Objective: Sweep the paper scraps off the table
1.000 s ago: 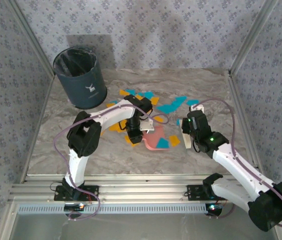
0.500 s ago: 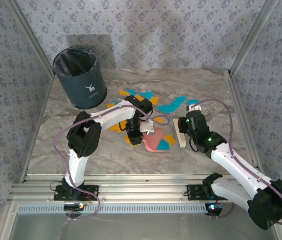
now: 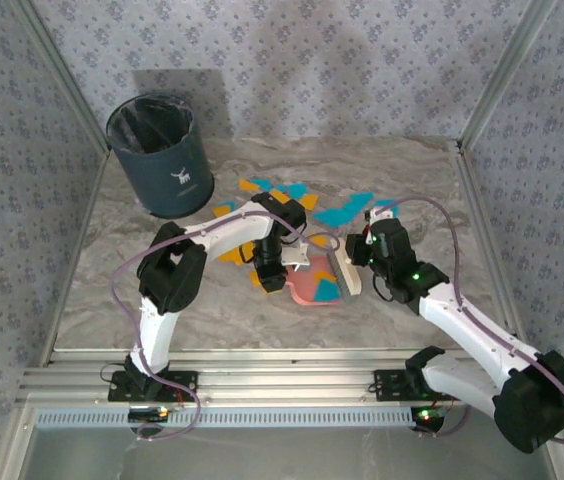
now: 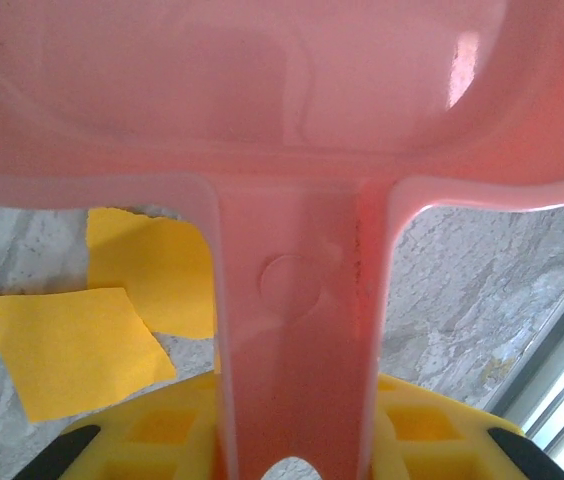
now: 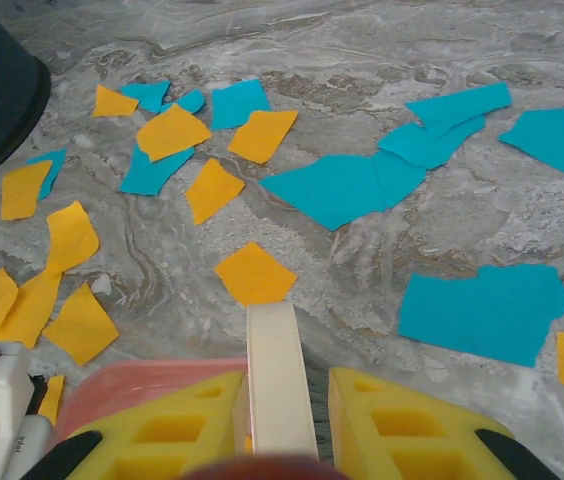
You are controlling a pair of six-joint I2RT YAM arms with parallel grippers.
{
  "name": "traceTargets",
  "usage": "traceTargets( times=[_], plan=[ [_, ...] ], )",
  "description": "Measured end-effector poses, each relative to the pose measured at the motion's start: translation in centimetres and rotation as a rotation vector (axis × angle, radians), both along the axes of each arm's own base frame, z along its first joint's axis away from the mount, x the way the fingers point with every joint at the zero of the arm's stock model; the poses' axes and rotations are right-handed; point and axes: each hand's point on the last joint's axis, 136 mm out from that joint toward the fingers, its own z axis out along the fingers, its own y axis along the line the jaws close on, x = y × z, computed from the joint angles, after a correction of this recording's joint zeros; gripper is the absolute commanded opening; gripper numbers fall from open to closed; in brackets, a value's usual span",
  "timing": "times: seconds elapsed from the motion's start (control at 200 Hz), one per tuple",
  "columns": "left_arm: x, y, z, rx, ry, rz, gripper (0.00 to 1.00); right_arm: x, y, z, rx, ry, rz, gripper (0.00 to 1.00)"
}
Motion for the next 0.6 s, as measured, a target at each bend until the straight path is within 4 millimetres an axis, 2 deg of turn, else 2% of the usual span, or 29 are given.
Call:
traceTargets(
  times=[0.17, 0.285, 0.49, 0.6],
  plan=[
    [0.2, -0.2, -0.1, -0.010, -0.010, 0.001, 0.00, -0.2, 0.3, 0.2, 0.012, -0.002, 0.016, 0.00],
    [0.5, -0.5, -0.1, -0.020, -0.021, 0.005, 0.00, -0.6, -0.1, 1.1, 0.019, -0.021, 0.011, 0.00],
    [1.1, -1.1, -0.2, -0.043, -0.045, 0.020, 0.00, -1.5, -2.1, 2.0, -0.016, -0.043, -0.049, 0.00],
    [1.4, -1.4, -0.2, -0.052, -0.055, 0.026, 0.00, -1.7, -4.2, 1.7, -0.066, -0.034, -0.113, 0.00]
  ],
)
